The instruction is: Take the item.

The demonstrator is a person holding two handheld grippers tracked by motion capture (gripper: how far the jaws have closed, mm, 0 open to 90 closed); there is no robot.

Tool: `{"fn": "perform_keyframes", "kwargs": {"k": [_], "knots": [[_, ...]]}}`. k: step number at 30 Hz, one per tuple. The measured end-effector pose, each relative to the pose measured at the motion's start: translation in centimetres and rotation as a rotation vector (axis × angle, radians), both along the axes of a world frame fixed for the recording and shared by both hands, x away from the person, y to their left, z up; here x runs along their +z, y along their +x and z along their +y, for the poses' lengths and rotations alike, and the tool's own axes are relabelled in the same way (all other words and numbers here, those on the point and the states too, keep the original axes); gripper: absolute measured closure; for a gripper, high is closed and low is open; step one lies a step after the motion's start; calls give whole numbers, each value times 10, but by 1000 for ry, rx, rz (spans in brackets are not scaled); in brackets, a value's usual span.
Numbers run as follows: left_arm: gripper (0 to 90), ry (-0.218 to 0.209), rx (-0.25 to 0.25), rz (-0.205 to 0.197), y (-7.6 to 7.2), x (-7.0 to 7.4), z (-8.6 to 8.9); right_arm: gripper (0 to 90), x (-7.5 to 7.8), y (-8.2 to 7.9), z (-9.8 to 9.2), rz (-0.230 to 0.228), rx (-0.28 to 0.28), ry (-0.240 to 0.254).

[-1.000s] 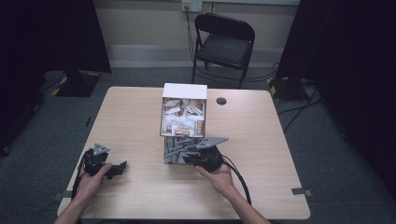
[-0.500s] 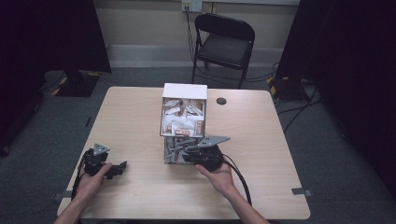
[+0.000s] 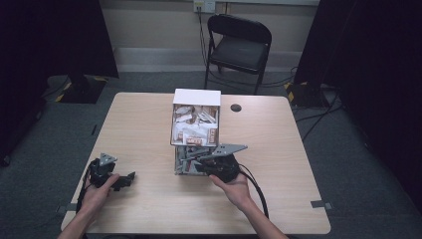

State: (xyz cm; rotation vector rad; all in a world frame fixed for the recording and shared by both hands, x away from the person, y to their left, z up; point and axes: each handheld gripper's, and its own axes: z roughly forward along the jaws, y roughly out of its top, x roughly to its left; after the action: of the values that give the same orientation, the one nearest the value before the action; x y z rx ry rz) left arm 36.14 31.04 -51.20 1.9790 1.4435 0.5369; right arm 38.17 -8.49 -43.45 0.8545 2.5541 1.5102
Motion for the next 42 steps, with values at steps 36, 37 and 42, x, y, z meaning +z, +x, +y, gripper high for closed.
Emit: {"fn": "perform_keyframes", "kwargs": {"k": [36, 37, 42], "knots": [[0, 0, -1, -1, 0, 0, 0, 891, 26, -9, -13, -29, 2, 57], [0, -1, -1, -1, 0, 0, 0, 891, 27, -10, -13, -32, 1, 57], [0, 1, 0, -1, 0, 0, 0, 891, 29, -12, -13, -34, 7, 59]]}}
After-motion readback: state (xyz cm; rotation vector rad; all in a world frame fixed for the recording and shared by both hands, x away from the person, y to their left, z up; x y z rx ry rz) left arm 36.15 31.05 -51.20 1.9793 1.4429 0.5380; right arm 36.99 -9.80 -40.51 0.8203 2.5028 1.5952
